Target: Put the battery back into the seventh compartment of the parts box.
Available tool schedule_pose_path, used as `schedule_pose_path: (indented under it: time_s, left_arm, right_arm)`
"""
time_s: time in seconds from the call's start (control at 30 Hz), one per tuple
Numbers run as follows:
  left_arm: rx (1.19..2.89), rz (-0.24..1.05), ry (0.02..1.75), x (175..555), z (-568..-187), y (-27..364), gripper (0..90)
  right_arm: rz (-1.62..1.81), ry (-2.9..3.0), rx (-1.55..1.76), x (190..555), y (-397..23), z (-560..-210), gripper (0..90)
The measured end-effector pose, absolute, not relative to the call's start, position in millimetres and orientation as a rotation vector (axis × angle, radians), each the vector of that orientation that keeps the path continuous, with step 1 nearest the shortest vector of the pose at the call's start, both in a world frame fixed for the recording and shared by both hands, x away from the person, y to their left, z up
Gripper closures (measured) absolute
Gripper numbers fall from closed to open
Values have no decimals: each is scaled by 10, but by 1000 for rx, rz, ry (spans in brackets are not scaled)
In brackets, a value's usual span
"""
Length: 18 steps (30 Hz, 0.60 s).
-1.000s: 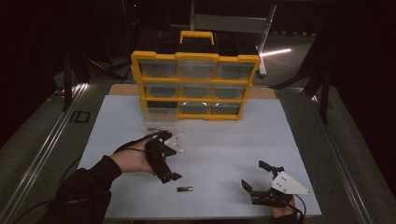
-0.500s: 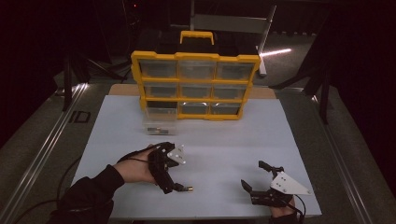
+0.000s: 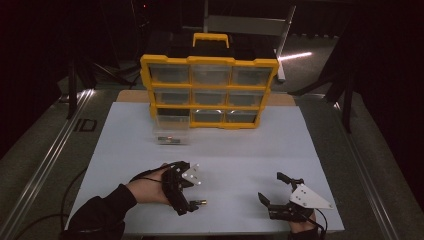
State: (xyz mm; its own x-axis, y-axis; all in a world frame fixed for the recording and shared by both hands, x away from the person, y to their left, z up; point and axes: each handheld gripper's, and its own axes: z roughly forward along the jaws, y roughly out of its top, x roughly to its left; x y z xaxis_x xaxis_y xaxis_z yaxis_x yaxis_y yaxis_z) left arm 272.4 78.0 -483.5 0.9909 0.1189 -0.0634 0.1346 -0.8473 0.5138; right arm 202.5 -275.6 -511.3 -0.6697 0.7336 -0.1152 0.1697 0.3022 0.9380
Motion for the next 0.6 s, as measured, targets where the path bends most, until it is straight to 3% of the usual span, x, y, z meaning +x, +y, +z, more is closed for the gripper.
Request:
schedule_pose_path:
  time_s: [0.6]
  left_arm:
    - [2599, -55, 131, 2665, -5066, 698, 150]
  right_arm:
    - [1370, 2035, 803, 2024, -2760, -5108, 104]
